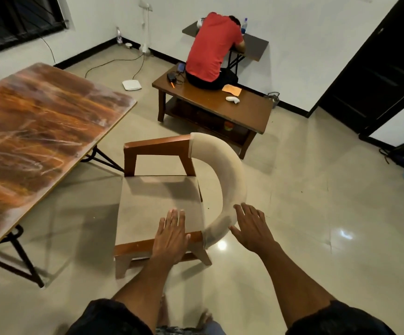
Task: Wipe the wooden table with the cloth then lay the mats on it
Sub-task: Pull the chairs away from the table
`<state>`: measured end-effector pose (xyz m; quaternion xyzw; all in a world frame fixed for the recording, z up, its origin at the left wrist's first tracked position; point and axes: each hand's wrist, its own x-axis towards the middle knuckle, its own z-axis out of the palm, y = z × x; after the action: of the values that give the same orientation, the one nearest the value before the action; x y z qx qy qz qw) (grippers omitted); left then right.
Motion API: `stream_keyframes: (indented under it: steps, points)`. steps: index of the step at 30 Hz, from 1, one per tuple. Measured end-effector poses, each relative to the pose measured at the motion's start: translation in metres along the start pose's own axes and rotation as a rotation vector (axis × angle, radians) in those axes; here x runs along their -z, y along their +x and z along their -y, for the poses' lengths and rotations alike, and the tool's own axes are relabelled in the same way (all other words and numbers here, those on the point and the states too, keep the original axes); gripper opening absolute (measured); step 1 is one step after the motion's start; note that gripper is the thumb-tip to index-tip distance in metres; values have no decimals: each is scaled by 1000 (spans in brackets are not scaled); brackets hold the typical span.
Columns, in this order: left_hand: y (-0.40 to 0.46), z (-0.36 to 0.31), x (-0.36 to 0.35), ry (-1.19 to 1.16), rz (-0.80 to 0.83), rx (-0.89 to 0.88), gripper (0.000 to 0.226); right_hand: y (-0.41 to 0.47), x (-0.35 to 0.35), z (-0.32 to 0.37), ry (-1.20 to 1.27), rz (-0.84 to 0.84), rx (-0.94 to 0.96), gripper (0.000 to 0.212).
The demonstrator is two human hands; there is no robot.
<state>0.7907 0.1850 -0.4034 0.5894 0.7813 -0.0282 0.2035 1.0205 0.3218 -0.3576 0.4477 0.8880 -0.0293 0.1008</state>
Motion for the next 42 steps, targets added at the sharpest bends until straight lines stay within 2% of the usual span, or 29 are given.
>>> stream_keyframes:
  steps: [5,13,17,19,23,28,32,38,40,42]
  points:
    - [14,5,-9,-32,35,4,82,34,12,-13,-46,87,47,73]
    - [62,-17,-2,-120,155,-99,95,109,25,-43,-189,227,209,93]
    - [92,-44,3,-219,240,-91,105,149,27,-74,-218,268,277,96]
    - [103,-51,8,-244,305,-93,113,162,28,-82,-218,345,292,96]
    - [141,-98,15,-312,368,-58,126,208,32,-131,-226,317,409,99]
    - [147,-155,-5,-449,272,150,129,245,21,-160,-154,298,559,103]
    - [147,-184,-14,-431,193,338,117,256,4,-172,-112,279,646,105]
    - [153,-210,-7,-318,117,521,91,272,6,-161,-112,249,738,91]
    - [154,-210,-6,-375,106,550,84,274,8,-155,-115,261,760,85]
    - [152,-214,-14,-402,-5,564,86,276,12,-151,-154,266,764,82]
